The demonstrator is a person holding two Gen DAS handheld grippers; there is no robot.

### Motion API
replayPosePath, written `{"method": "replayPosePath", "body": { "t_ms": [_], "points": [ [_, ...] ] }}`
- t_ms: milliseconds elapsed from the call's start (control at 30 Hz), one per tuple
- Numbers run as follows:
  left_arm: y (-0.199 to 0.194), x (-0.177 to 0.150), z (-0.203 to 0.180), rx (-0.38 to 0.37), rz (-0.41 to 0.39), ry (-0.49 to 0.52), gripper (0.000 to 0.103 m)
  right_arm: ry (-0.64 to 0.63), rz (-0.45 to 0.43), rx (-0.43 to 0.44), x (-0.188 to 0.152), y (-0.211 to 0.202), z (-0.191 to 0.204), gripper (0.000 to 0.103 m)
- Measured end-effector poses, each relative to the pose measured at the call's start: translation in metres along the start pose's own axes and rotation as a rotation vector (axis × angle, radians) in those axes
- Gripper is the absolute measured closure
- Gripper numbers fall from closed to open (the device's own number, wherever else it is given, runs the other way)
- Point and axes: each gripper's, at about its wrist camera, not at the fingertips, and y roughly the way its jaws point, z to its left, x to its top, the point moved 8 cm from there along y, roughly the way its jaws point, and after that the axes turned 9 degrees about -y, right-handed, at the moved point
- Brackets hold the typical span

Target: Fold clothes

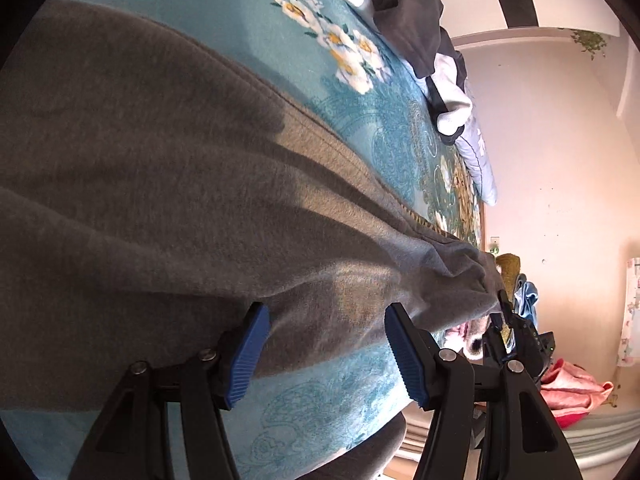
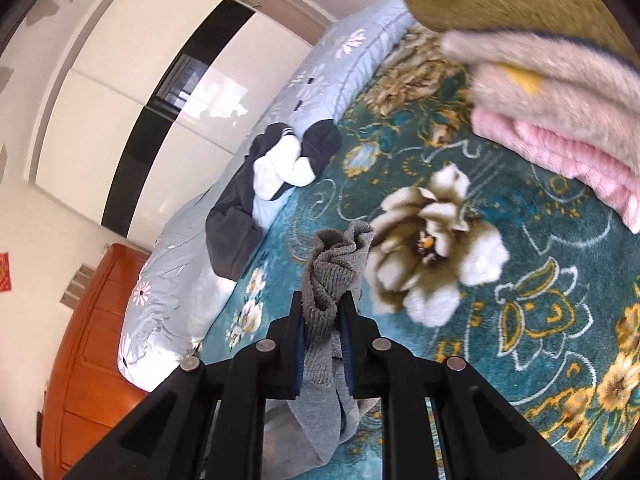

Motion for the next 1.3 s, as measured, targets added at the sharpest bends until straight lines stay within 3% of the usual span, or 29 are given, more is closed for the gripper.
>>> {"method": "replayPosePath", "body": {
  "t_ms": [200,300,567,800,933,1033,1100,1233,1300],
  "points": [
    [-0.044,0.017,0.016,-0.054,-0.095,-0.063,0.039,-0.253,0.042,0.057,-0.009,0.008,0.097,0.087],
    [-0.069,0.026,0.027,-0.067,-0.155,-0.083,0.039,-0.394,0.096,0.082,-0.029,0.026,0.149,0.087],
    [-0.124,0.035,0.065,-0.093,-0.262,-0.154,0.037,-0.670,0.316,0.159,-0.139,0.094,0.246,0.087],
    [-0.141,0.034,0.085,-0.077,-0.288,-0.187,0.037,-0.822,0.520,0.157,-0.256,0.141,0.267,0.087],
    [-0.145,0.036,0.093,-0.066,-0.299,-0.202,0.037,-0.870,0.584,0.141,-0.293,0.151,0.267,0.087],
    [-0.144,0.038,0.093,-0.062,-0.299,-0.209,0.037,-0.896,0.591,0.136,-0.300,0.154,0.268,0.083],
    [-0.142,0.039,0.091,-0.061,-0.298,-0.212,0.037,-0.843,0.614,0.185,-0.301,0.153,0.268,0.077],
    [-0.133,0.041,0.084,-0.054,-0.288,-0.196,0.037,-0.743,0.570,0.284,-0.278,0.132,0.264,0.074],
    [-0.125,0.043,0.079,-0.047,-0.277,-0.185,0.037,-0.660,0.511,0.272,-0.252,0.119,0.246,0.071]
  ]
}}
